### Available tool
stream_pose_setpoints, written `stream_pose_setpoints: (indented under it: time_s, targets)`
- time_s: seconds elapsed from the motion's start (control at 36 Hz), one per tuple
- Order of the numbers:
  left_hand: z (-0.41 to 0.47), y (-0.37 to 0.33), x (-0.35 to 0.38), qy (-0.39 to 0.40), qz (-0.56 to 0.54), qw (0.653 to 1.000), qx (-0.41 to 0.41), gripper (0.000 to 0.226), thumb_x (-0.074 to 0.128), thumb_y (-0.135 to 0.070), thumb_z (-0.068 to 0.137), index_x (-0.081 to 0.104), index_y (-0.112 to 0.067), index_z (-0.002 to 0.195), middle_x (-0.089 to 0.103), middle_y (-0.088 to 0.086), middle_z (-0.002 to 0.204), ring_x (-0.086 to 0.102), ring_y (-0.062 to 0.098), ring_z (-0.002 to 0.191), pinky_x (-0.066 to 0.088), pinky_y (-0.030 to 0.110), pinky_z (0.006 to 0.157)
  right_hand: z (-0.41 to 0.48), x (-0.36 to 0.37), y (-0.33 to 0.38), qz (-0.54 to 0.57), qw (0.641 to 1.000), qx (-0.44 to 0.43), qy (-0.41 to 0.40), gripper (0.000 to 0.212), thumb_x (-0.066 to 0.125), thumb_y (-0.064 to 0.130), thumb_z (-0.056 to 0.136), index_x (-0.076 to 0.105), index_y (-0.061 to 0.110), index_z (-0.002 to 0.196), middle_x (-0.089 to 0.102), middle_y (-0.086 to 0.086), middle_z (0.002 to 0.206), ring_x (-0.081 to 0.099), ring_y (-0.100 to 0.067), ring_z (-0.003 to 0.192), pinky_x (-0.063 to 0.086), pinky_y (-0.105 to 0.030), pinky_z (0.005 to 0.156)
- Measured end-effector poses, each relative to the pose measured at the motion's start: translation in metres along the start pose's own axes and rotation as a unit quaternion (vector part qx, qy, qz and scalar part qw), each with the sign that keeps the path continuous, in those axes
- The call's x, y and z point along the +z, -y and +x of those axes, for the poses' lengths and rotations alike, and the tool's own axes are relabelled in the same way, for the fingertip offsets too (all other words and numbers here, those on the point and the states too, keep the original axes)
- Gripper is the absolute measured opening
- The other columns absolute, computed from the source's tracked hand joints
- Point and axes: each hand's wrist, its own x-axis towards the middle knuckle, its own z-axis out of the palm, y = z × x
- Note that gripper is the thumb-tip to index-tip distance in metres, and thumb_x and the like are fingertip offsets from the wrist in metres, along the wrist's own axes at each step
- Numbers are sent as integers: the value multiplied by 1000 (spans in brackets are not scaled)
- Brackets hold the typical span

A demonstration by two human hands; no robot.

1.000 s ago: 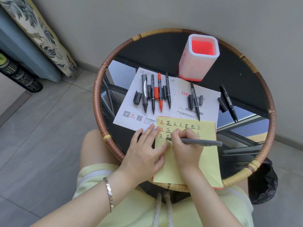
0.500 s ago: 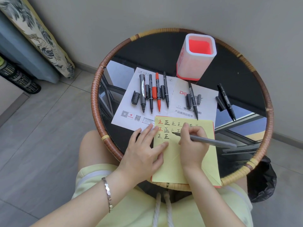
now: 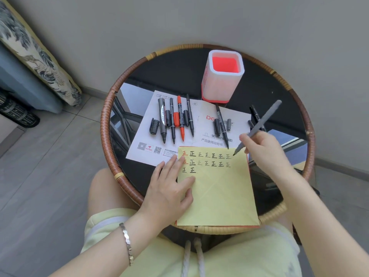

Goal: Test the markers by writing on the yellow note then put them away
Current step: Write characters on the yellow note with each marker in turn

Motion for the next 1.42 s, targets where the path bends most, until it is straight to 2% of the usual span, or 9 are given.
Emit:
stream_pose_setpoints:
  time_s: [0.25,0.42,0.58,0.67,0.81,0.97,1.11,1.19,1.42]
  targets:
    - [-1,3,2,4,0,1000,9,27,46,-29,79,67,-21,94,54,21,130,47,38,125,30,46,104,47,-10,16,-233,972,21,17,21,57,28,89,54,7,89,48,0,65,47,-13,54,32,-26,46]
    - [-1,3,3,-3,-4,1000,13,27,47,-28,78,67,-22,95,54,22,129,47,38,124,28,46,102,50,2,16,-299,953,16,-36,40,60,30,88,61,-6,106,66,-23,102,62,-38,93,51,-43,79]
    - [-1,3,3,-11,-10,1000,17,25,48,-27,78,65,-22,95,54,22,129,47,38,125,28,45,102,44,24,23,-273,961,-45,-4,26,58,23,87,65,-2,89,66,-15,85,61,-35,84,50,-36,68]
    - [-1,3,4,-13,-10,1000,17,24,48,-27,77,64,-23,96,55,22,129,48,38,124,29,45,102,49,34,19,-292,956,-20,12,23,57,15,83,48,7,64,49,-6,61,53,-32,73,33,-28,47]
    - [-1,2,3,-12,-9,1000,15,25,48,-27,77,66,-22,94,55,22,128,49,38,123,30,46,100,55,37,19,-275,961,5,0,30,54,4,80,36,10,57,46,-7,61,48,-30,68,23,-24,42]
    - [-1,3,3,-13,-6,1000,15,25,48,-27,77,66,-22,94,55,22,128,49,37,123,32,46,101,38,20,32,-160,987,22,0,35,59,15,72,30,13,53,28,-3,50,26,-20,48,18,-27,47]
    - [-2,3,3,-14,-4,1000,17,24,47,-27,78,64,-22,95,55,22,128,49,39,123,35,47,102,-3,4,33,30,998,-52,-32,11,54,12,76,51,4,68,47,-7,57,37,-14,52,32,-24,49]
    - [-1,2,3,-9,1,1000,14,26,46,-28,78,64,-22,96,55,22,129,49,38,123,39,49,102,-25,7,22,137,986,-93,-25,16,55,2,80,54,17,75,58,-10,65,49,-14,56,39,-20,53]
    - [-1,1,1,3,-2,1000,12,29,46,-28,79,67,-22,98,53,23,130,47,39,124,28,47,101,-53,44,-9,297,954,-27,-24,12,58,5,86,62,17,87,72,-4,76,69,-16,73,56,-23,68]
